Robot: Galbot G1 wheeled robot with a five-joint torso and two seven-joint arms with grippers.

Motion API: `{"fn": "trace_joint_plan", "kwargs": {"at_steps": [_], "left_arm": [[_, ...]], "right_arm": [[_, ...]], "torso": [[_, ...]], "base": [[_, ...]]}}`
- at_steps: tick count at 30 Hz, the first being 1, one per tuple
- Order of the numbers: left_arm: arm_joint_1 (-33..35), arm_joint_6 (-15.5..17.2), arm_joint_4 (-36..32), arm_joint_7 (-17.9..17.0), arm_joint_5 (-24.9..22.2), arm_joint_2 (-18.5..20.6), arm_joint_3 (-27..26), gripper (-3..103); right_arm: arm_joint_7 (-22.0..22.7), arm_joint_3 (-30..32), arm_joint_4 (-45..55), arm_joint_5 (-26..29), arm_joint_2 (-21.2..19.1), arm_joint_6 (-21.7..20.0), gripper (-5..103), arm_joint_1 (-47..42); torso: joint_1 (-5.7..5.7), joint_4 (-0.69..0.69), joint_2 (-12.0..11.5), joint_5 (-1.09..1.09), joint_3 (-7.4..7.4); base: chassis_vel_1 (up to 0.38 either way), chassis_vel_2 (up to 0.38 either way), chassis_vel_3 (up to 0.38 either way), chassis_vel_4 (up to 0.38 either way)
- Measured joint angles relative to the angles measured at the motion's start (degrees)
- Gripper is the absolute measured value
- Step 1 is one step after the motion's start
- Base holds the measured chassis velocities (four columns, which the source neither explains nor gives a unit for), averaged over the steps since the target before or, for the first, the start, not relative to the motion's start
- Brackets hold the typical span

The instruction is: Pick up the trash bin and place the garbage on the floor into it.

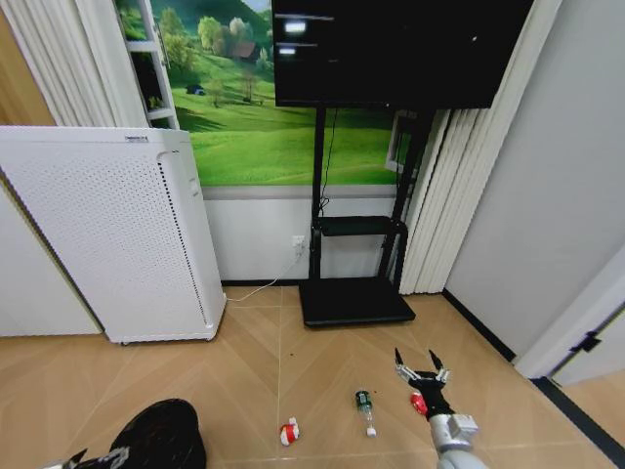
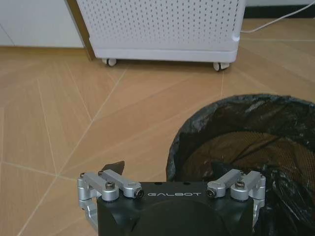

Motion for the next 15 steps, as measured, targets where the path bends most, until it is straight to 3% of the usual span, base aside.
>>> {"fn": "trace_joint_plan", "kwargs": {"at_steps": [12, 15], "left_arm": [[-3.77, 1.27, 4.18, 0.38, -0.16, -0.17, 1.98, 97], [-4.53, 1.27, 5.10, 1.18, 0.05, -0.23, 2.34, 89]], "right_arm": [[0.00, -0.52, -0.55, -1.05, 0.43, 0.26, 100, -0.14], [0.00, -0.54, -0.77, -1.17, 0.46, 0.35, 100, -0.16]], "torso": [[0.01, 0.00, 0.02, 0.00, 0.02], [0.01, 0.00, 0.03, 0.00, 0.02]], "base": [[0.000, 0.000, 0.000, 0.000], [0.000, 0.000, 0.000, 0.000]]}}
